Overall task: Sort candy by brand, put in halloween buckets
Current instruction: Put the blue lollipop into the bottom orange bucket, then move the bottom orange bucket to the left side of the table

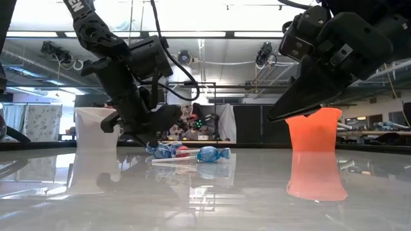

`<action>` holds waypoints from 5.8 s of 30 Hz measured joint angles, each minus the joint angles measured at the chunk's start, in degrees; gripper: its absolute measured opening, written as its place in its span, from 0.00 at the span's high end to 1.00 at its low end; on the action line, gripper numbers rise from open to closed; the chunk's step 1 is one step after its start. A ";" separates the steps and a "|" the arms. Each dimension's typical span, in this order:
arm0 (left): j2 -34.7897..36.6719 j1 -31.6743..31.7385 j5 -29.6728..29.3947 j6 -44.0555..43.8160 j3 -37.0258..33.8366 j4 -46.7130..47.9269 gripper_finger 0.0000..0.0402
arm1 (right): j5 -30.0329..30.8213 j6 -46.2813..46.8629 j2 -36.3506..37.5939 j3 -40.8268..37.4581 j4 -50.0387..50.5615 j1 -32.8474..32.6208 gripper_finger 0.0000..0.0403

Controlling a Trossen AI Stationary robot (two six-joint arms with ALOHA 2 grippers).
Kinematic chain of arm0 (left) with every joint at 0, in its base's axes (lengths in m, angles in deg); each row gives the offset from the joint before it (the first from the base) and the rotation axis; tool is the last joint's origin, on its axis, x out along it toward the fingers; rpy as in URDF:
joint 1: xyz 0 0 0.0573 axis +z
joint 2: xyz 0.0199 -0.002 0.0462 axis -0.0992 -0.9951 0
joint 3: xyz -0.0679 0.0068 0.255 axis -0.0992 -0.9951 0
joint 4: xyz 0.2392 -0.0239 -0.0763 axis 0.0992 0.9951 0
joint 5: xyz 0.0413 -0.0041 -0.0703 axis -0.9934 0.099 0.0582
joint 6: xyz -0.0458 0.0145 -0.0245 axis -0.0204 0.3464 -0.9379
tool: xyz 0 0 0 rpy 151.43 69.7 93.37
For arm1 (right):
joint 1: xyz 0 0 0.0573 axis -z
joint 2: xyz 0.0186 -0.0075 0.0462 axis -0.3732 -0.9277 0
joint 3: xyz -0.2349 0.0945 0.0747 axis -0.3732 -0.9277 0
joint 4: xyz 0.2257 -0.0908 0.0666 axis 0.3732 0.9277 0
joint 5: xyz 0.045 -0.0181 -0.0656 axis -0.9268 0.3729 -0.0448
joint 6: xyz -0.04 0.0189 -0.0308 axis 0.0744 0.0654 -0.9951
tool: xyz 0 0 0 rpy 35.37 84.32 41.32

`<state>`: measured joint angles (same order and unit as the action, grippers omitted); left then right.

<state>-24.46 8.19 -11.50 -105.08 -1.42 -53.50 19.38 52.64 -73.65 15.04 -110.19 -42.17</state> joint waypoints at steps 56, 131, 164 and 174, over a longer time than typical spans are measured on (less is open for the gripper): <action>28.61 -63.70 23.90 -41.22 26.36 68.45 0.98 | 2.98 0.47 -0.01 -0.02 2.04 0.83 0.79; -1.90 -7.47 12.77 24.36 11.70 12.64 0.97 | 2.62 0.88 0.00 -0.02 2.58 1.38 0.79; 20.90 -49.90 39.78 -29.70 27.48 78.25 0.91 | 0.20 6.41 -2.67 -0.04 2.84 -1.11 0.79; 20.92 -44.59 47.45 -19.67 21.01 57.63 0.65 | 2.11 6.65 -2.67 -0.02 2.45 -0.72 0.79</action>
<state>-3.55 -36.40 35.95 -124.75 19.59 4.13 21.50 59.29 -76.32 15.02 -107.74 -42.88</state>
